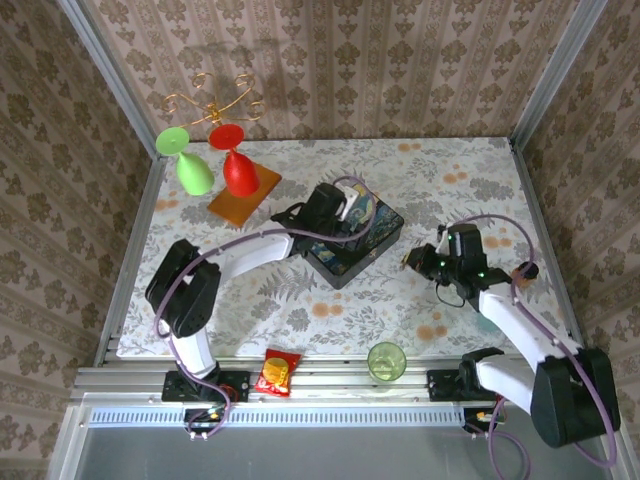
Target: Unlock the padlock with the key
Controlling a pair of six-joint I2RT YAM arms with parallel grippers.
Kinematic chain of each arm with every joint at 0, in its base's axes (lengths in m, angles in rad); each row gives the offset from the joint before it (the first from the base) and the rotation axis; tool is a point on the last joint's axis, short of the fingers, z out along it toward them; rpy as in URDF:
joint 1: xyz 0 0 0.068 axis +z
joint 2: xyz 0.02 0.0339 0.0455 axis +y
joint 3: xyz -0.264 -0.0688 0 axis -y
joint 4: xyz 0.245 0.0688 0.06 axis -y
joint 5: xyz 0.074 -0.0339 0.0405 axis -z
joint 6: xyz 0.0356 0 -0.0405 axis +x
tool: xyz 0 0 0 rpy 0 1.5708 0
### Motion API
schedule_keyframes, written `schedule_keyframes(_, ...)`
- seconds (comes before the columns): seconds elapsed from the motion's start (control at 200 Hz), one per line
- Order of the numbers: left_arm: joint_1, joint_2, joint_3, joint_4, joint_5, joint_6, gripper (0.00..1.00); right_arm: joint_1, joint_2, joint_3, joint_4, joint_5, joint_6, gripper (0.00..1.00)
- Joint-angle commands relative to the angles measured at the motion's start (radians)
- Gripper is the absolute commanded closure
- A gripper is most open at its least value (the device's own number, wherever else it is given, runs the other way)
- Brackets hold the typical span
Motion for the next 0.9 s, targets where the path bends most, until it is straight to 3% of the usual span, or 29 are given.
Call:
schedule_keyframes(0.0, -0.114, 0.015, 0.014, -0.259, -0.162, 0.079, 0.0, 0.007, 0.059, 0.031, -0.07, -0.225, -0.076, 1.0)
schedule_keyframes(0.12, -0.173, 0.067, 0.014, -0.328, -0.224, 0.063, 0.0, 0.027, 0.098, 0.037, 0.021, -0.286, -0.039, 1.0)
schedule_keyframes(0.33, -0.184, 0.111, -0.01, -0.376, -0.422, 0.028, 0.0, 0.026, 0.247, 0.061, -0.065, -0.35, -0.156, 1.0)
schedule_keyframes(0.49, -0.16, 0.079, -0.07, -0.336, -0.444, 0.03, 0.0, 0.025, 0.349, 0.079, -0.111, -0.318, -0.178, 1.0)
schedule_keyframes(0.765, -0.102, -0.004, -0.157, -0.25, -0.411, 0.077, 0.0, 0.013, 0.33, 0.093, -0.312, -0.125, -0.231, 1.0)
schedule_keyframes(0.895, -0.071, -0.028, -0.189, -0.201, -0.374, 0.094, 0.02, 0.012, 0.312, 0.053, -0.201, -0.218, -0.183, 0.99)
